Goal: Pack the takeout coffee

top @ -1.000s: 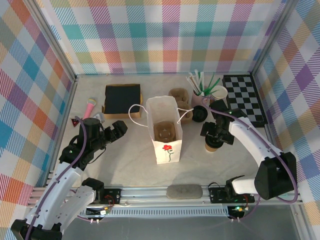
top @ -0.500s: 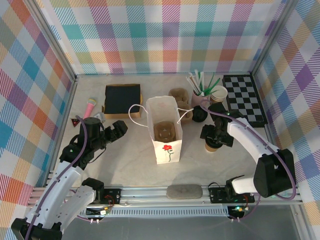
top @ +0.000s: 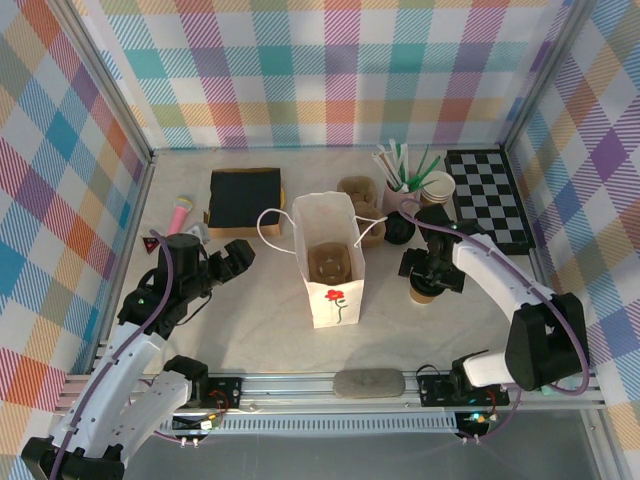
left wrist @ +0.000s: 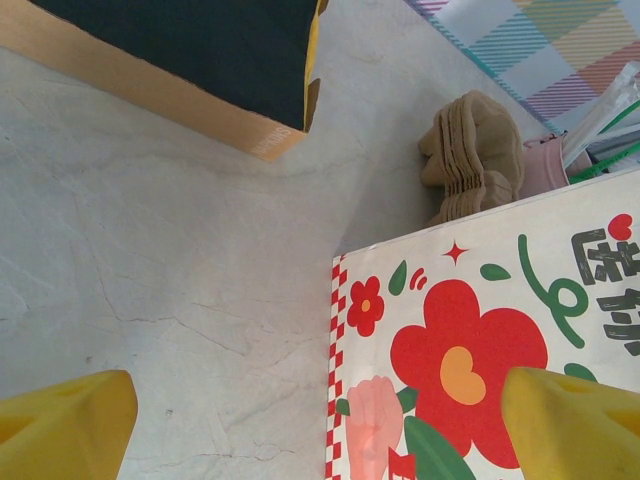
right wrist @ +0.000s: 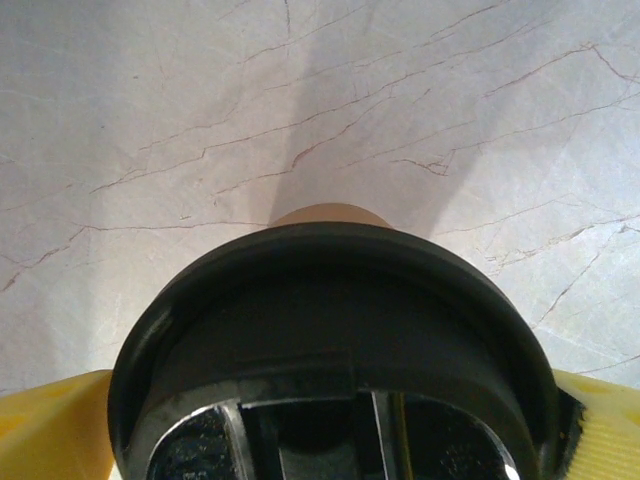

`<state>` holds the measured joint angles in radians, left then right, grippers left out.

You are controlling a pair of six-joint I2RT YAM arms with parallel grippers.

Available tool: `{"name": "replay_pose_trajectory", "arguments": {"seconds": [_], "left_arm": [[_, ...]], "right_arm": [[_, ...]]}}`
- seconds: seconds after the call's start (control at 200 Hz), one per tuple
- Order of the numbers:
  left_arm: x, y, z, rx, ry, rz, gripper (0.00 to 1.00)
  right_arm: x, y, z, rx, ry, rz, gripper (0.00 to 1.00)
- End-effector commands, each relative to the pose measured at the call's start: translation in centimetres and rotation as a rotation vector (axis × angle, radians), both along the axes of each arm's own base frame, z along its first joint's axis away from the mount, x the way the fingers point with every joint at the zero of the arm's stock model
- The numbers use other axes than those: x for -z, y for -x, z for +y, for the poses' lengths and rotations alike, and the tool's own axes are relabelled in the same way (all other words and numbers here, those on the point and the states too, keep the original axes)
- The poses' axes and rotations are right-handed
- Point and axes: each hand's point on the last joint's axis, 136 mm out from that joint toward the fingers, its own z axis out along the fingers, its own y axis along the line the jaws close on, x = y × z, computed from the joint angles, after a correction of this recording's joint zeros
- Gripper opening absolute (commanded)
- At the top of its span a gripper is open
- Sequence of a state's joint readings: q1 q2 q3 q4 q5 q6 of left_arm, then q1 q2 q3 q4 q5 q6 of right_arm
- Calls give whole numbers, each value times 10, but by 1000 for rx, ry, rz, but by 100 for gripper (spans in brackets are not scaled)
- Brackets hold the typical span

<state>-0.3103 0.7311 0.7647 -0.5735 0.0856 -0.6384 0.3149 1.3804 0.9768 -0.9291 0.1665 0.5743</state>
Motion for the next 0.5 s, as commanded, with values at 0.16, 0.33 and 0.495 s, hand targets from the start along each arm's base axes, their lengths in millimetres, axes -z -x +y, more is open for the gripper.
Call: {"name": "replay_pose_trajectory", "arguments": {"seconds": [0.16,0.33,0.495], "left_arm": [[-11,2,7,-15,-16,-27,94],[-12,2,7,-13,-17,-29,93],[-11,2,7,-14,-21,-27,93]], "right_arm": [[10,0,2,-46,-2,50,99],[21,-2,4,-64,-16,76,99],[28,-2,5,-82,-18,97,98]]}}
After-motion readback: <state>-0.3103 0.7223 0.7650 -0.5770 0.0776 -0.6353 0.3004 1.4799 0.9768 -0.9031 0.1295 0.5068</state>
